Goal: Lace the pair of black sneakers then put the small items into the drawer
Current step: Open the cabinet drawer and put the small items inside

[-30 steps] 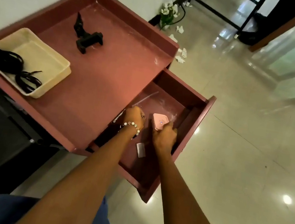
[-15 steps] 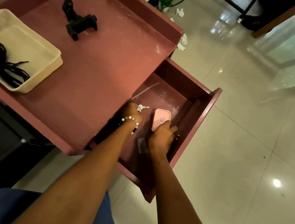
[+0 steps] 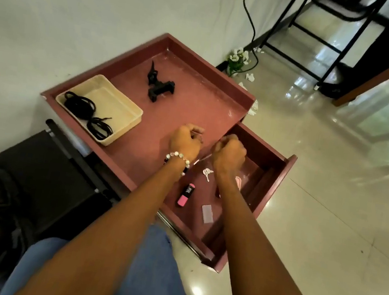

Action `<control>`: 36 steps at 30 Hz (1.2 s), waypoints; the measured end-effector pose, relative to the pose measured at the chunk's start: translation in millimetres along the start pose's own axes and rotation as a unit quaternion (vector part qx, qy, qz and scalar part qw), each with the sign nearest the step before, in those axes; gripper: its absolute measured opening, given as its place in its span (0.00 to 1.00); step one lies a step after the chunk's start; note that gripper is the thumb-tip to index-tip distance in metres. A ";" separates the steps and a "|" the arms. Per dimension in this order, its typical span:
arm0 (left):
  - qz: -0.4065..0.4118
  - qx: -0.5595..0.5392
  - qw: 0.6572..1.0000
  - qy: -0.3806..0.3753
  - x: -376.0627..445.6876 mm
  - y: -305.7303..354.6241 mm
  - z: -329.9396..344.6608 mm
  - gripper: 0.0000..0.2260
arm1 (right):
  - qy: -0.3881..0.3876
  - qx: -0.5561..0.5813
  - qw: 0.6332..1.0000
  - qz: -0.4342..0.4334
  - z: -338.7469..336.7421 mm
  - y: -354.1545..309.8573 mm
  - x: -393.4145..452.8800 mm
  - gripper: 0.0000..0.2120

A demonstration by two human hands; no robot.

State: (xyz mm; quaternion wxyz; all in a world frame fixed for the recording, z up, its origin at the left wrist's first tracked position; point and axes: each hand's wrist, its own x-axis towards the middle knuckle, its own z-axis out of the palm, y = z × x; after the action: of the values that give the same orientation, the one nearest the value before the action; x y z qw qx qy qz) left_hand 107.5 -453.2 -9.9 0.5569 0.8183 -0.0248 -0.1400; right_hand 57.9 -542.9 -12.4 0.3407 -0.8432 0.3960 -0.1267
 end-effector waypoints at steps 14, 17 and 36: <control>0.003 0.038 0.968 0.246 117.0 -11.0 -113.6 0.09 | -0.159 -0.070 0.964 -0.202 122.7 -125.3 85.9 0.38; -0.010 -0.004 0.970 0.242 140.7 -14.2 -124.6 0.09 | -0.168 -0.083 0.962 -0.200 145.6 -139.8 96.5 0.48; -0.022 -0.073 0.993 0.091 82.5 -8.7 -39.9 0.12 | -0.031 0.131 0.990 -0.048 26.4 -24.2 67.1 0.29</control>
State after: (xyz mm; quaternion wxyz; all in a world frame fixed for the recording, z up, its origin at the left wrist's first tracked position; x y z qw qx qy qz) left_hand 195.9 -430.0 -20.9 0.6120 0.7851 0.0543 -0.0783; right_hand 128.6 -569.9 -19.3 0.4535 -0.8132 0.3240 -0.1672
